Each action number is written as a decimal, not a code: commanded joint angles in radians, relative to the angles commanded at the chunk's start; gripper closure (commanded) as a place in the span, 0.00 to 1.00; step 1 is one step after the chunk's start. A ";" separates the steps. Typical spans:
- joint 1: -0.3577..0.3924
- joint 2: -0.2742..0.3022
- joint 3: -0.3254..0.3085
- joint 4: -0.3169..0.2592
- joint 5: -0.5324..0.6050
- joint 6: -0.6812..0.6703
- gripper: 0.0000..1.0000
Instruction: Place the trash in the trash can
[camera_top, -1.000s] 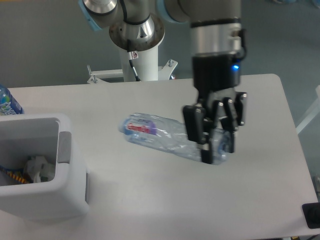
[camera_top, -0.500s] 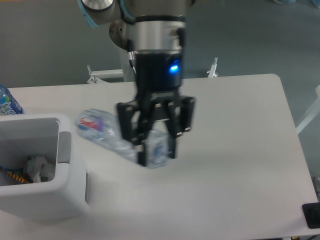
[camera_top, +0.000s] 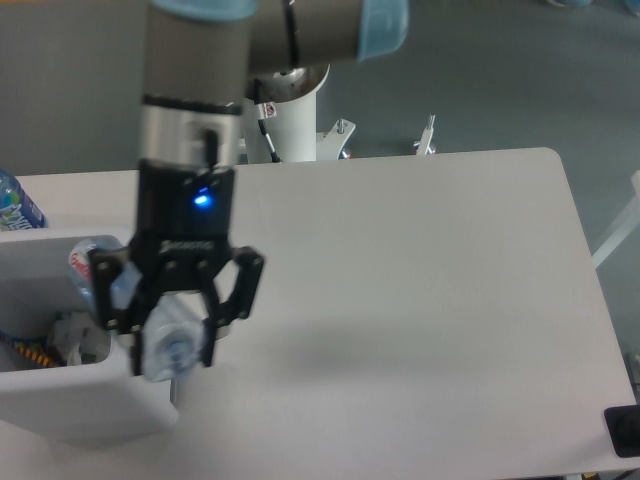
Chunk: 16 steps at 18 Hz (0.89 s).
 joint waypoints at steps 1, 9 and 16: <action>-0.009 0.000 -0.009 0.000 0.000 -0.002 0.48; -0.065 0.008 -0.060 0.002 -0.002 0.035 0.00; -0.045 0.044 -0.051 0.002 0.003 0.192 0.00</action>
